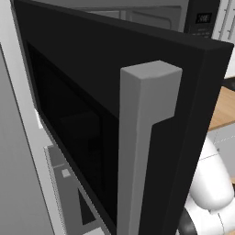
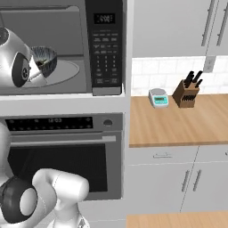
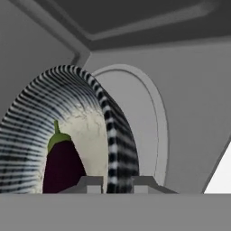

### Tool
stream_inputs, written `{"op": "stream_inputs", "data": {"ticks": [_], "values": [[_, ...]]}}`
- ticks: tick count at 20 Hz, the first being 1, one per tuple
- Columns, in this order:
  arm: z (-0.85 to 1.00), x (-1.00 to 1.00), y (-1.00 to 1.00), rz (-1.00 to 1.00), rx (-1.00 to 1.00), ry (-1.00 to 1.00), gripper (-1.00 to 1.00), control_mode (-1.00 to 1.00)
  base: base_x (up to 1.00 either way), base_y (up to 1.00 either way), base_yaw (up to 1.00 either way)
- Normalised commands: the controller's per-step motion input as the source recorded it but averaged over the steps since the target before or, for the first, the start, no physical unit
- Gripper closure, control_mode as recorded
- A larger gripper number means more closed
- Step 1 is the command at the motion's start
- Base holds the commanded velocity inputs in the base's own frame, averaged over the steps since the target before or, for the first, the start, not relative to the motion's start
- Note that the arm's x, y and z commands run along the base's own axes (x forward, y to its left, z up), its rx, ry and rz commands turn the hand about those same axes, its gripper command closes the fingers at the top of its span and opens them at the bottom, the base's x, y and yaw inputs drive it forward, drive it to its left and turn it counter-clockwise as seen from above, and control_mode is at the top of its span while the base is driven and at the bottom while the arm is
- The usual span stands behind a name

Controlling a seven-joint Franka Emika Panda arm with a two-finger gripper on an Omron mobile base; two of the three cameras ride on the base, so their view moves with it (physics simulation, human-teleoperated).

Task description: Pick the eggplant from the sink and place it in the bowl. Then pick the bowl and place it in the microwave. Then close the microwave door and press the start button.

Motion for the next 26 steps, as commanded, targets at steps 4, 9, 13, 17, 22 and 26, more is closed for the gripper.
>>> {"op": "stream_inputs", "data": {"ticks": [4,9,13,17,22,26], "values": [[-0.15,0.17,0.04,0.04,0.00,0.00,1.00,-1.00,0.00,0.00,0.00],[-0.23,0.14,0.12,0.03,0.00,0.00,-1.00,-1.00,0.00,0.00,0.00],[-0.01,-0.01,0.00,0.02,0.00,-0.01,-1.00,-1.00,0.00,0.00,0.00],[0.08,-0.57,0.00,0.06,0.00,-0.14,-1.00,-1.00,0.00,0.00,0.00],[0.00,-0.83,-0.01,0.06,0.00,-0.15,-1.00,-1.00,0.00,0.00,0.00],[-0.48,-0.33,-0.42,0.01,-0.19,-0.02,-1.00,-1.00,0.00,0.00,0.00]]}}
